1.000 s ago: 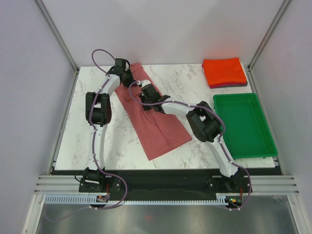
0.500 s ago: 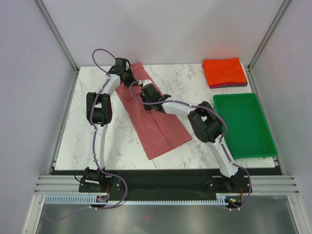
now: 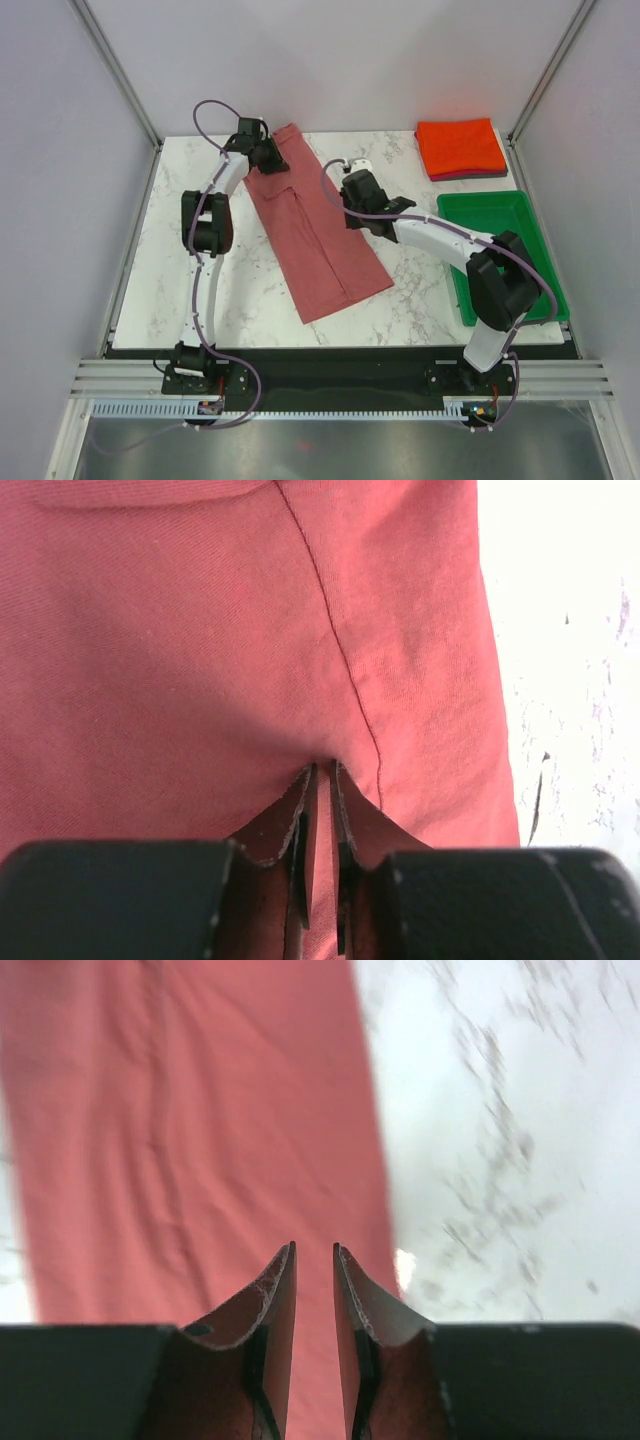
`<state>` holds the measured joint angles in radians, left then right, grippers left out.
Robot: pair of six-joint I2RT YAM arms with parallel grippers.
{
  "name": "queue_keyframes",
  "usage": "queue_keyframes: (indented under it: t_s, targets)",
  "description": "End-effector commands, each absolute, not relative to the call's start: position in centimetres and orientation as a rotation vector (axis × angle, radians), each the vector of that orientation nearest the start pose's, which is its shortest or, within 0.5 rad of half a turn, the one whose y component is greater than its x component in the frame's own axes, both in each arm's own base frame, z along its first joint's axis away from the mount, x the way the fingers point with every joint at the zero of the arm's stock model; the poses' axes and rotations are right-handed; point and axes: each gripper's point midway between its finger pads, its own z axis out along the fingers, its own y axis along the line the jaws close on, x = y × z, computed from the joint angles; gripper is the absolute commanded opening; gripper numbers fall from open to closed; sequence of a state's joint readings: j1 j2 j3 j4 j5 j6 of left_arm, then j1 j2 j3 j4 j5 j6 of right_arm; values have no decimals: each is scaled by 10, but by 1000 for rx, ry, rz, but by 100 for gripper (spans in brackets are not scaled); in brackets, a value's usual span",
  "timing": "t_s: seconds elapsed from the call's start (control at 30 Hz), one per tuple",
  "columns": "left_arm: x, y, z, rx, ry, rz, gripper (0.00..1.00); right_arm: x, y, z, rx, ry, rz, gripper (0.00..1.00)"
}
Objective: Fold and stack the t-shirts
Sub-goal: Fold the tshirt
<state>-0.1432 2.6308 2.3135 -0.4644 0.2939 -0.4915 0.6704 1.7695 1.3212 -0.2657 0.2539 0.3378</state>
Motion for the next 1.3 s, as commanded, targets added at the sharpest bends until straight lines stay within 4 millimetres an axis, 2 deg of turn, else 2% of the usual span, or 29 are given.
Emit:
queue_keyframes:
  t_s: [0.0, 0.07, 0.1, 0.13, 0.23, 0.27, 0.33, 0.37, 0.4, 0.5, 0.53, 0.57, 0.6, 0.63, 0.67, 0.7, 0.73, 0.77, 0.8, 0.83, 0.87, 0.93, 0.97, 1.03, 1.07, 1.13, 1.17, 1.2, 1.27]
  targets:
    - [628, -176, 23, -238, 2388, -738, 18, 370, 227, 85, -215, 2377, 110, 29]
    - [630, -176, 41, -222, 2359, -759, 20, 362, 217, 76, -258, 2392, 72, 28]
    - [629, -178, 50, -201, 2348, -779, 21, 355, 210, 66, -265, 2415, 45, 28]
    - [631, -178, 73, -176, 2310, -784, 23, 353, 203, 65, -261, 2418, 18, 28]
    - [631, -175, 109, -128, 2251, -771, 31, 343, 202, 61, -269, 2439, 48, 28]
    - [631, -173, 136, -109, 2206, -773, 33, 339, 206, 59, -278, 2455, 86, 27]
    - [627, -171, 157, -102, 2180, -769, 34, 330, 204, 49, -279, 2486, 93, 27]
    - [623, -170, 182, -89, 2144, -757, 34, 326, 203, 46, -257, 2502, 104, 27]
    - [620, -161, 179, -102, 2154, -684, 35, 317, 198, 36, -253, 2529, 93, 27]
    - [599, -154, 192, -93, 2160, -597, 36, 299, 186, 22, -214, 2575, 79, 27]
    - [592, -153, 191, -94, 2170, -590, 35, 295, 185, 25, -202, 2568, 89, 27]
    - [578, -151, 172, -110, 2225, -580, 35, 291, 182, 24, -186, 2573, 93, 26]
    - [566, -150, 188, -116, 2209, -586, 35, 281, 178, 18, -160, 2592, 93, 26]
    - [555, -149, 188, -125, 2222, -589, 35, 276, 177, 24, -148, 2581, 112, 24]
    - [533, -151, 162, -134, 2297, -586, 35, 271, 177, 24, -129, 2581, 119, 23]
    - [520, -152, 156, -129, 2323, -581, 35, 259, 173, 18, -95, 2604, 125, 23]
    - [502, -159, 171, -106, 2306, -583, 34, 252, 177, 21, -82, 2596, 155, 23]
    - [474, -158, 138, -125, 2394, -557, 34, 245, 178, 19, -69, 2604, 166, 24]
    - [460, -159, 134, -122, 2411, -539, 34, 234, 178, 17, -21, 2610, 187, 23]
    - [443, -163, 139, -104, 2412, -544, 34, 222, 186, 14, -47, 2616, 205, 23]
    - [413, -165, 114, -105, 2485, -539, 34, 209, 185, 7, -51, 2632, 202, 23]
    - [383, -169, 104, -139, 2529, -560, 33, 191, 196, 8, -28, 2625, 250, 23]
    - [357, -171, 98, -129, 2553, -556, 33, 180, 192, 3, -14, 2636, 245, 22]
    - [334, -174, 96, -117, 2566, -555, 32, 169, 197, 9, 25, 2618, 310, 23]
    - [314, -177, 93, -108, 2578, -568, 32, 162, 195, 7, 26, 2623, 318, 25]
    - [295, -179, 94, -110, 2581, -609, 33, 156, 198, 19, 25, 2601, 381, 29]
    - [280, -179, 84, -103, 2610, -611, 33, 154, 199, 23, 22, 2596, 402, 30]
    - [274, -179, 92, -82, 2583, -629, 34, 157, 201, 36, 27, 2563, 436, 31]
    - [263, -173, 85, -100, 2595, -615, 35, 162, 202, 52, -6, 2524, 442, 34]
